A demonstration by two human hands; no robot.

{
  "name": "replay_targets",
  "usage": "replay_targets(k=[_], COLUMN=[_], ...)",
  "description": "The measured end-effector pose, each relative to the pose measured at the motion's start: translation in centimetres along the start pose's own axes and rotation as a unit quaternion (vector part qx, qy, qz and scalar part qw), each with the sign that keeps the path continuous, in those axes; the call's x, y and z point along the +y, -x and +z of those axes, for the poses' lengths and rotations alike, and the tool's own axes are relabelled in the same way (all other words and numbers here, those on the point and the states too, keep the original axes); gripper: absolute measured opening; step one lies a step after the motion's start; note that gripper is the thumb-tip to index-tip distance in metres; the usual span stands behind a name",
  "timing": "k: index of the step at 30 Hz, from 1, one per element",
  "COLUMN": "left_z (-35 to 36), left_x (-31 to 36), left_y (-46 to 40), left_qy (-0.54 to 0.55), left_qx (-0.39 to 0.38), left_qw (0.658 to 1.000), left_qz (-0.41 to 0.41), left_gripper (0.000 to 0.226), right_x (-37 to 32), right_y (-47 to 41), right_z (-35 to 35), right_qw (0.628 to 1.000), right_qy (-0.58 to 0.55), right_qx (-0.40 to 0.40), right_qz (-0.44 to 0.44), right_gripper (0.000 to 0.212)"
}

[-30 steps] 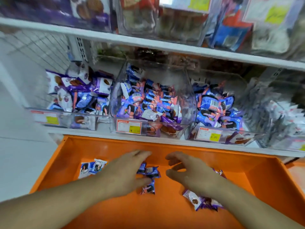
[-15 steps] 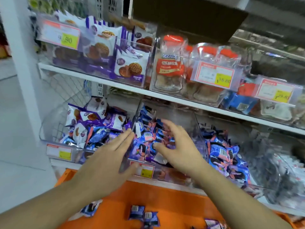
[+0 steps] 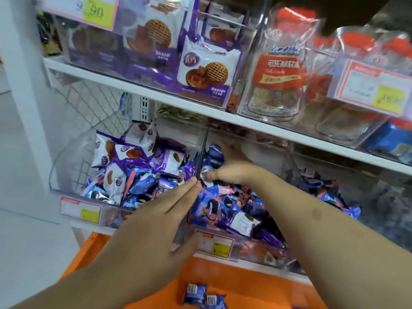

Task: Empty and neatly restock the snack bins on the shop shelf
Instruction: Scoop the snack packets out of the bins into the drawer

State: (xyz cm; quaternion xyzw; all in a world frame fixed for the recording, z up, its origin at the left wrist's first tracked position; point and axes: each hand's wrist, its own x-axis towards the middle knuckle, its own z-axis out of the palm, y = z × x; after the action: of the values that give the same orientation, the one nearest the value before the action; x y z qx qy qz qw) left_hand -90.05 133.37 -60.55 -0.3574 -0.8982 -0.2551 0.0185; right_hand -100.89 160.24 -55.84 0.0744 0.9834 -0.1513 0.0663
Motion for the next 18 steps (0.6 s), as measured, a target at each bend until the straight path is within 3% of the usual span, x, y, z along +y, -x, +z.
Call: replay_targets(k=[3, 5, 7, 11, 18], left_z=[-0.3, -0.8, -1.2, -1.5, -1.8], left_x=[1.4, 2.1, 2.4, 2.8, 3.3], left_y=[0.8, 1.0, 1.1, 1.0, 1.0], left_qy=[0.017, 0.004, -0.002, -0.018, 0.012], left_qx=[0.058, 0.050, 0.066, 0.092, 0.062], left_qw=[0.998, 0.999, 0.998, 0.996, 0.998], left_qz=[0.007, -0.004, -0.001, 0.007, 0.013], left_gripper=[0.079, 0.077, 0.075, 0.076, 0.076], right_x=[0.8, 1.1, 1.0, 0.3, 0.1], right_y=[0.7, 1.2, 1.7, 1.7, 2.2], right_z=[-0.9, -1.1, -0.8, 0.3, 0.6], right_qw=[0.999, 0.996, 0.997, 0.999, 0.986], right_qy=[-0.040, -0.065, -0.062, -0.025, -0.133], right_qx=[0.018, 0.042, 0.038, 0.018, 0.103], right_qz=[-0.027, -0.039, -0.037, -0.021, -0.011], right_gripper=[0.084, 0.066, 0.076, 0.122, 0.080])
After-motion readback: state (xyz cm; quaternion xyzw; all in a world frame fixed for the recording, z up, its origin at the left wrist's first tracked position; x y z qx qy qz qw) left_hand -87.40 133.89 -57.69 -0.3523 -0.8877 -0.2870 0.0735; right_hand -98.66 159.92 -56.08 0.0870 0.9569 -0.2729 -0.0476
